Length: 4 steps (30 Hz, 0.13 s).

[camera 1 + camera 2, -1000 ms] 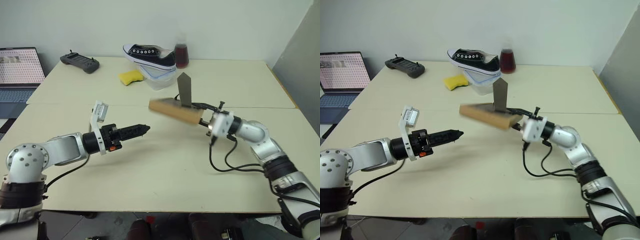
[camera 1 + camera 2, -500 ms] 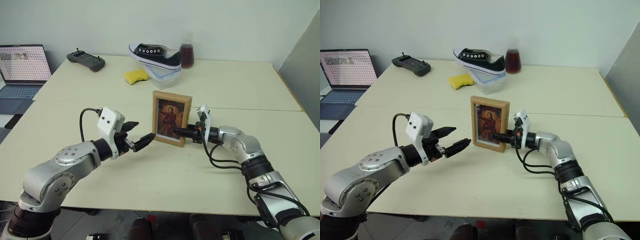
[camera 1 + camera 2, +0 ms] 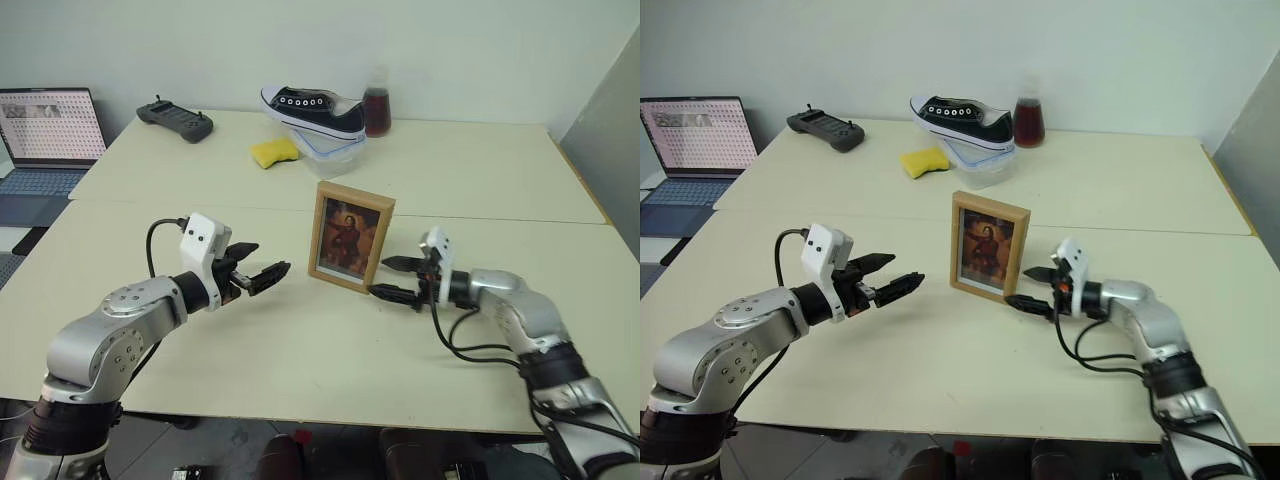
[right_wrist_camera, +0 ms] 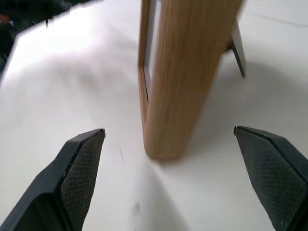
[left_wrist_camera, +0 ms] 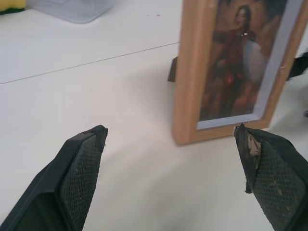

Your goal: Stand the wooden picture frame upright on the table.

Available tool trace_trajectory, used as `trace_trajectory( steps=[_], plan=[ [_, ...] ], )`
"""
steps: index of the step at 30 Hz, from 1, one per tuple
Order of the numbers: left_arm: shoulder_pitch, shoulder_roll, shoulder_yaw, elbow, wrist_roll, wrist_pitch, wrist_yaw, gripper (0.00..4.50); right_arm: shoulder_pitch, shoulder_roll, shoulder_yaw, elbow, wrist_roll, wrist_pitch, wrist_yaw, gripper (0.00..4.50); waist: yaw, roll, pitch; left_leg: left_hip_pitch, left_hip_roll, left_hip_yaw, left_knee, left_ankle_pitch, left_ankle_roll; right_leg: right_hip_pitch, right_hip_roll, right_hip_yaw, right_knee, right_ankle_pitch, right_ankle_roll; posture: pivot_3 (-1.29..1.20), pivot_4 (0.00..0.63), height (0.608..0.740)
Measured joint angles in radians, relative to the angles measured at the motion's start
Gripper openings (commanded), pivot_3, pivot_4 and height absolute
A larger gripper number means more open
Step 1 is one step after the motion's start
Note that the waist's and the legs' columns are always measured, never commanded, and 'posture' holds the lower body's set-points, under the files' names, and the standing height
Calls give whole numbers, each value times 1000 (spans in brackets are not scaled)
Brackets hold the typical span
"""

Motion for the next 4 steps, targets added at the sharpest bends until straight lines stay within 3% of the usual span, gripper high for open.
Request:
trace_trajectory(
  steps=[4],
  plan=[
    [-67,64,5,95,56,-8,-89,4500,13,-109,-135,-206,97,150,-15,4484,-8,0,0,1,1,0,-1,0,0,0,1,0,0,0,0,0,150,740]
  ],
)
